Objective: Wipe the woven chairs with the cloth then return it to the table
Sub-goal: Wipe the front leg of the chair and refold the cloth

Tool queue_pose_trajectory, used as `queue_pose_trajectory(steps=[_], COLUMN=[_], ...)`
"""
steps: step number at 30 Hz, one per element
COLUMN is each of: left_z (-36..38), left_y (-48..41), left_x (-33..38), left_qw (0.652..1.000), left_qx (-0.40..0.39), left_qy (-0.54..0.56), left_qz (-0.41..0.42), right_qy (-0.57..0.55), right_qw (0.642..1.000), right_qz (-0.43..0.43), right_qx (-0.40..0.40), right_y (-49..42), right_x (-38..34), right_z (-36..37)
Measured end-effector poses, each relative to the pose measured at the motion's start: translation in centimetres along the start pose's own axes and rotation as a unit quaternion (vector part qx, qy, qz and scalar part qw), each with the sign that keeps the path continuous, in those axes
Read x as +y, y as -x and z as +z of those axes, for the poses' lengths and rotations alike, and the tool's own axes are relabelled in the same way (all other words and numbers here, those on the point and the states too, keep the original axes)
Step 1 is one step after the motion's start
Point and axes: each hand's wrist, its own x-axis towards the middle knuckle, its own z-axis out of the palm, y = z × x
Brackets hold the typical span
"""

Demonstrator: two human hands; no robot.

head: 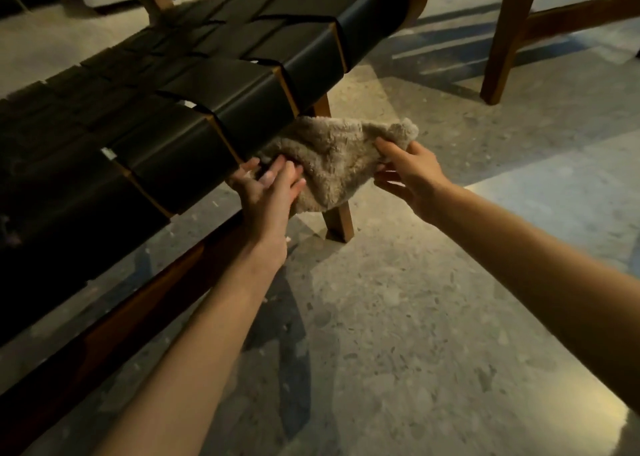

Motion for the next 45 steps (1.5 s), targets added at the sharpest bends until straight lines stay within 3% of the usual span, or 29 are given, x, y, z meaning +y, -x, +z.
queue_pose_trajectory(steps=[2, 6, 12, 16, 21, 25, 30, 39, 45], left_z=[0.1, 0.7, 3.2, 3.5, 5.4, 6.4, 6.4, 5.8, 6.2], left_y=[-0.2, -2.0, -4.1, -4.5, -3.7, -4.2, -5.0, -4.3, -5.3], left_x=[-0.3, -0.8, -1.4, -2.0, -2.0, -0.5, 0.2, -2.2, 0.0], left_qw=[0.992, 0.935, 0.871, 0.865, 0.938, 0.961, 0.941, 0.946, 0.939], left_qx=[-0.04, -0.115, -0.06, -0.047, -0.052, -0.058, -0.045, -0.049, -0.033], left_qy=[-0.095, -0.305, -0.468, -0.476, -0.315, -0.222, -0.264, -0.28, -0.263], left_qz=[0.066, 0.136, 0.137, 0.154, 0.136, 0.155, 0.206, 0.155, 0.221], right_qy=[-0.016, 0.014, 0.108, 0.119, 0.099, 0.108, 0.123, 0.125, 0.153], right_qw=[0.999, 0.987, 0.954, 0.939, 0.934, 0.927, 0.92, 0.933, 0.911], right_qz=[-0.026, -0.121, -0.187, -0.193, -0.219, -0.246, -0.276, -0.227, -0.305], right_qx=[-0.034, -0.105, -0.208, -0.259, -0.263, -0.261, -0.251, -0.249, -0.232], right_y=[-0.5, -1.4, -3.2, -4.0, -4.0, -4.4, -4.9, -4.1, -4.5], right_x=[-0.2, 0.1, 1.4, 1.3, -0.1, -2.6, -3.7, -0.5, -4.0], right_z=[0.8, 2.8, 4.0, 3.7, 4.0, 4.3, 4.4, 3.4, 4.0])
